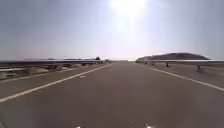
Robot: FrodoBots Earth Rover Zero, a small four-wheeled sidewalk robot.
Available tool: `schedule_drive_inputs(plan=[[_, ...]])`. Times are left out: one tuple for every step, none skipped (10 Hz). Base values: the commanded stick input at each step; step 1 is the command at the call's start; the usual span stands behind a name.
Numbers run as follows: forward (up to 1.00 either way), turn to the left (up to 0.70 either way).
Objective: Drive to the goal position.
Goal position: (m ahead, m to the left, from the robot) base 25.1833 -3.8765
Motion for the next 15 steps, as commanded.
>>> schedule_drive_inputs(plan=[[0.7,0.0],[0.7,0.0],[0.7,0.0],[0.7,0.0],[0.7,0.0],[0.7,0.0],[0.7,0.0],[0.7,0.0],[0.7,0.0],[0.7,0.0],[0.7,0.0],[0.7,0.0],[0.7,0.0],[0.7,0.0],[0.7,0.0]])
